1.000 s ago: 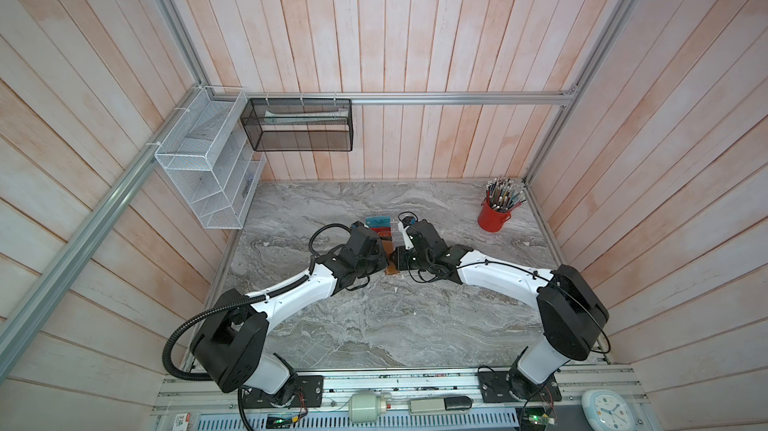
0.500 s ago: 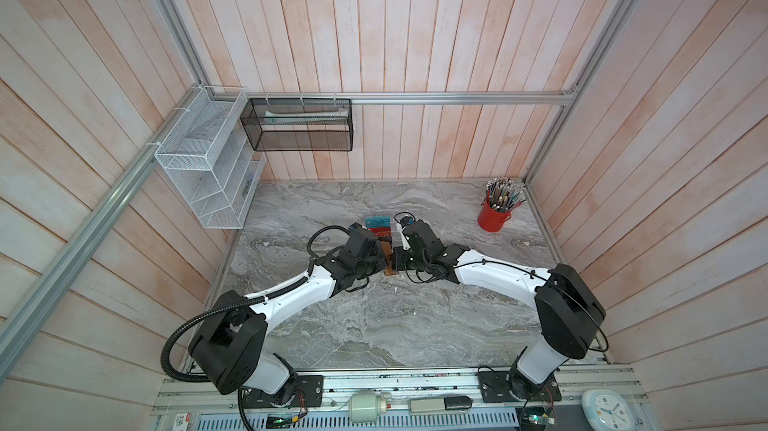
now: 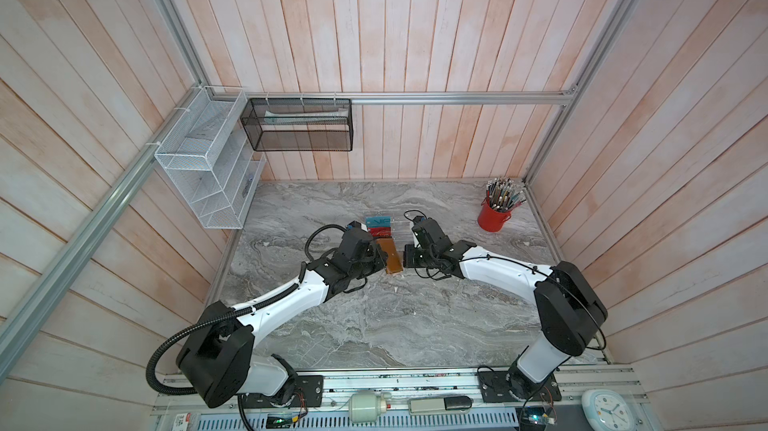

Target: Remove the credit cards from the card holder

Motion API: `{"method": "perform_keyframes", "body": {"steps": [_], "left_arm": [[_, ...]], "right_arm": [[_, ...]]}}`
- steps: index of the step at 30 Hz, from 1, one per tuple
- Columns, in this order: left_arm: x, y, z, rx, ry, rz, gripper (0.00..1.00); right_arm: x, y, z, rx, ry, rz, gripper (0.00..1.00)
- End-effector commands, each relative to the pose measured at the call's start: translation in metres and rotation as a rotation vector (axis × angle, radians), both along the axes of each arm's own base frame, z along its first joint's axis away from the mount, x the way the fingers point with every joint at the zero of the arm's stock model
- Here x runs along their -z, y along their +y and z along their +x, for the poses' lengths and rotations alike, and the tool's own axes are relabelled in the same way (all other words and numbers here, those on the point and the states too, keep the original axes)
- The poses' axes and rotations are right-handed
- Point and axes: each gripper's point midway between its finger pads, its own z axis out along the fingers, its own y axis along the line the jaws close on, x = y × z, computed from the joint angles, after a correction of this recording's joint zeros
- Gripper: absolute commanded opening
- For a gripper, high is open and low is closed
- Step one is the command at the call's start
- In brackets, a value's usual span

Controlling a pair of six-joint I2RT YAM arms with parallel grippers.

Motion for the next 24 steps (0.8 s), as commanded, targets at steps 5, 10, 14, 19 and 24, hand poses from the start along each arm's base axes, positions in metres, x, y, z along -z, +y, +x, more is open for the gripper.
{"method": "perform_keyframes", "body": {"steps": [5,10,14,19,24], "left_arm": [[0.009,-0.01,-0.002,0.08,-0.009,-0.007,0.0],[0.046,-0.012,-0.009,0.108,0.067,0.022,0.0],[0.061,-0.009,-0.014,0.104,0.086,0.038,0.03],[0.077,-0.004,-0.015,0.107,0.1,0.109,0.14],[0.087,-0.004,-0.015,0.12,0.122,0.142,0.17]], "right_arm": [[0.001,-0.021,-0.018,-0.037,0.045,0.018,0.0],[0.01,-0.026,-0.036,-0.084,0.104,0.038,0.0],[0.019,-0.023,-0.05,-0.109,0.153,0.076,0.0],[0.034,-0.025,-0.057,-0.097,0.189,0.087,0.0],[0.038,-0.021,-0.058,-0.094,0.202,0.114,0.0]]}}
